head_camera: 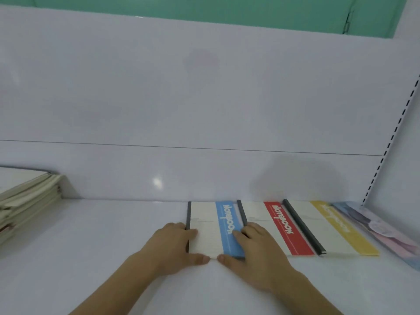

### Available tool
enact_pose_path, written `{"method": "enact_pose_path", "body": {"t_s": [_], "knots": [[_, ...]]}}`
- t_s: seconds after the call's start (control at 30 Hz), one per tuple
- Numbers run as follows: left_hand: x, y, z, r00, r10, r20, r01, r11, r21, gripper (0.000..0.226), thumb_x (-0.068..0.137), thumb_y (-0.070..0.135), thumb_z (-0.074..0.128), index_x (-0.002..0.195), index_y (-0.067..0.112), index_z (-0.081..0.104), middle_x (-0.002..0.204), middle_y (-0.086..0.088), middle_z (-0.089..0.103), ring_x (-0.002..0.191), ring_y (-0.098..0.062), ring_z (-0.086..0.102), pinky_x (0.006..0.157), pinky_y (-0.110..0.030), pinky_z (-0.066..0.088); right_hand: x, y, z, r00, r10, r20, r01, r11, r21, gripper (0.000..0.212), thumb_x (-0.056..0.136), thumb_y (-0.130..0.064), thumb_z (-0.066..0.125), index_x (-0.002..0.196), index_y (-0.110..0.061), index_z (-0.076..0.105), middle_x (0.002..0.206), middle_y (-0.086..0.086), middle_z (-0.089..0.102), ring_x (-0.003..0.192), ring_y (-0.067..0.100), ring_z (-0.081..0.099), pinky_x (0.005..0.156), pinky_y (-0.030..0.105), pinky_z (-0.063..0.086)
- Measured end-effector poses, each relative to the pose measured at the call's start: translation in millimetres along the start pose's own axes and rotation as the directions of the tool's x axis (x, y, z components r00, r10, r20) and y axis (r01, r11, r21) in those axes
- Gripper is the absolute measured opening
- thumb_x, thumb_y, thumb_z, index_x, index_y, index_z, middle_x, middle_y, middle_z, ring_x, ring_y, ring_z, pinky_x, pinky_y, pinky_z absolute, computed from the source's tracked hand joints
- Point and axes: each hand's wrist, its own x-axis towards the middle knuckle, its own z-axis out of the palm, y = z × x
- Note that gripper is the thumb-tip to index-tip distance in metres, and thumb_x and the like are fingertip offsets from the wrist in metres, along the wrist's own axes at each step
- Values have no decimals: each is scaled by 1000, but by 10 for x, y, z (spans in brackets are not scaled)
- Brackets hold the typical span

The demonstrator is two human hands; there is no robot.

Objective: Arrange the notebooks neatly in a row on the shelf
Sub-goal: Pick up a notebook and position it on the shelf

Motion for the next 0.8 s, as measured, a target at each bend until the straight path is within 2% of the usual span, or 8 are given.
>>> {"method": "enact_pose_path", "body": {"t_s": [0.13,0.3,0.47,0.63,0.7,0.8], "knots": [[-59,-21,-39,999,-33,-22,31,995,-97,70,83,69,59,129,17,58,126,2,58,116,-16,54,99,-31,44,1,21,7,1000,-14,16,14,1000,-2,87,73,-86,21,124,-25,54,107,-8,50,108,14,42,99,27,36],[-110,-60,-34,997,-54,-45,49,993,-106,64,88,59,61,141,25,50,141,8,52,127,-12,48,104,-25,38,24,47,9,999,-19,28,18,1000,15,82,73,-85,22,118,-26,56,105,-8,51,104,13,42,94,24,38],[-134,-37,37,991,-93,-97,81,989,-125,51,89,55,62,125,19,61,125,5,61,114,-12,55,97,-27,44,36,66,4,1000,-4,28,3,999,53,78,76,-83,32,122,-24,55,110,-9,51,107,11,41,95,23,38],[-125,-66,67,988,-97,-120,87,993,-85,41,86,60,58,104,24,65,105,9,65,97,-11,58,85,-28,49,36,55,23,1000,17,-3,-17,998,64,90,69,-92,19,115,-25,60,104,-11,41,104,7,36,93,20,37],[-134,-81,85,989,-86,-120,82,996,-44,44,87,63,53,105,24,63,105,10,64,101,-11,57,87,-30,48,24,42,31,1000,6,2,-6,999,53,92,71,-92,15,113,-25,61,105,-14,47,105,7,38,96,20,37],[-156,-78,104,991,-59,-124,57,998,-19,45,92,62,48,115,25,60,115,10,62,110,-12,54,93,-29,46,11,25,25,1000,12,-9,-12,999,51,80,76,-84,23,114,-25,61,107,-14,49,107,7,39,99,22,37]]}}
